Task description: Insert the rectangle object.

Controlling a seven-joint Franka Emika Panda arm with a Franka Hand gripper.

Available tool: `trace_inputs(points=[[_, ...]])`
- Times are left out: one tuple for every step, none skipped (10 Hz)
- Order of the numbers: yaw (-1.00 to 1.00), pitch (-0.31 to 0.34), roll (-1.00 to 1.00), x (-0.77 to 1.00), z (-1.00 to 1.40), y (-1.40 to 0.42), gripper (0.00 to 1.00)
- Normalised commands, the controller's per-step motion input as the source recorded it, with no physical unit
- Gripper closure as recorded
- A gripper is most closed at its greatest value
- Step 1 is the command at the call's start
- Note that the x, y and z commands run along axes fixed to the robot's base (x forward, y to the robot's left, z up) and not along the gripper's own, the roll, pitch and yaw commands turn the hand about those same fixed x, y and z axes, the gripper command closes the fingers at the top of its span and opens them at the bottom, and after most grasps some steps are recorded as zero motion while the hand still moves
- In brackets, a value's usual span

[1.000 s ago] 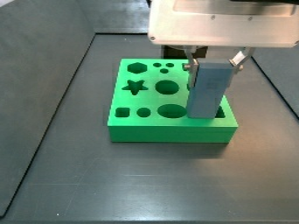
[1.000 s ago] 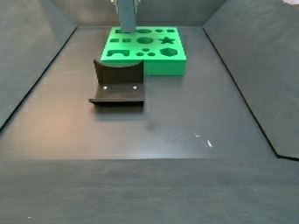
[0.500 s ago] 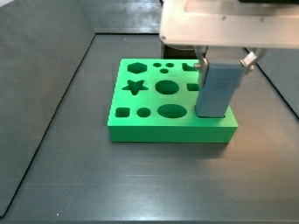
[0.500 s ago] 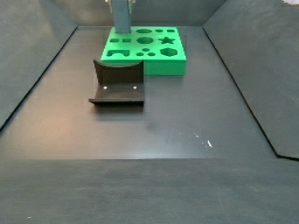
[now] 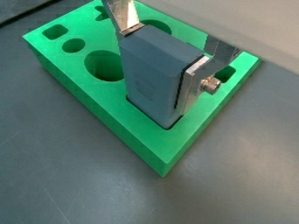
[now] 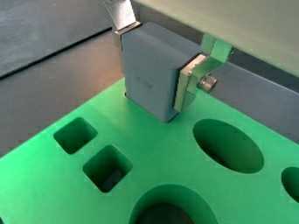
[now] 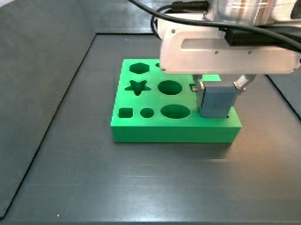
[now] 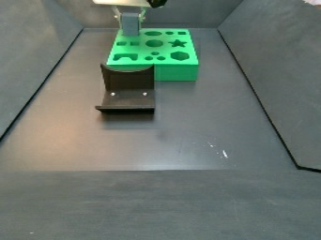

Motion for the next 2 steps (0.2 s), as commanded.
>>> trace_inputs(points=[[-0.01, -0.051, -0.03, 0.0, -0.02, 0.09, 1.0], [0.0, 0.0, 0.0, 0.0, 0.0, 0.0, 1.0]])
